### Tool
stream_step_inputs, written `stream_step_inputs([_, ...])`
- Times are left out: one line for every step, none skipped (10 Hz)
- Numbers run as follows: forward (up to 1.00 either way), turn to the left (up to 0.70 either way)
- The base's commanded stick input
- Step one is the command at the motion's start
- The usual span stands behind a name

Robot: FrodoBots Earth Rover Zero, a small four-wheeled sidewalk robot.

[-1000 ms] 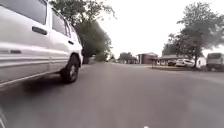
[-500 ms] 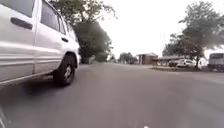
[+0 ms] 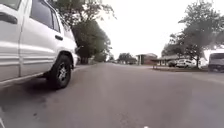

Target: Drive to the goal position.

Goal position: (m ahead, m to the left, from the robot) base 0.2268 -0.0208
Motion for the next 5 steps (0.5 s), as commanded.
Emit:
stream_step_inputs([0.7,-0.01])
stream_step_inputs([0.7,-0.01])
stream_step_inputs([0.7,-0.01])
stream_step_inputs([0.7,-0.01])
stream_step_inputs([0.7,-0.01])
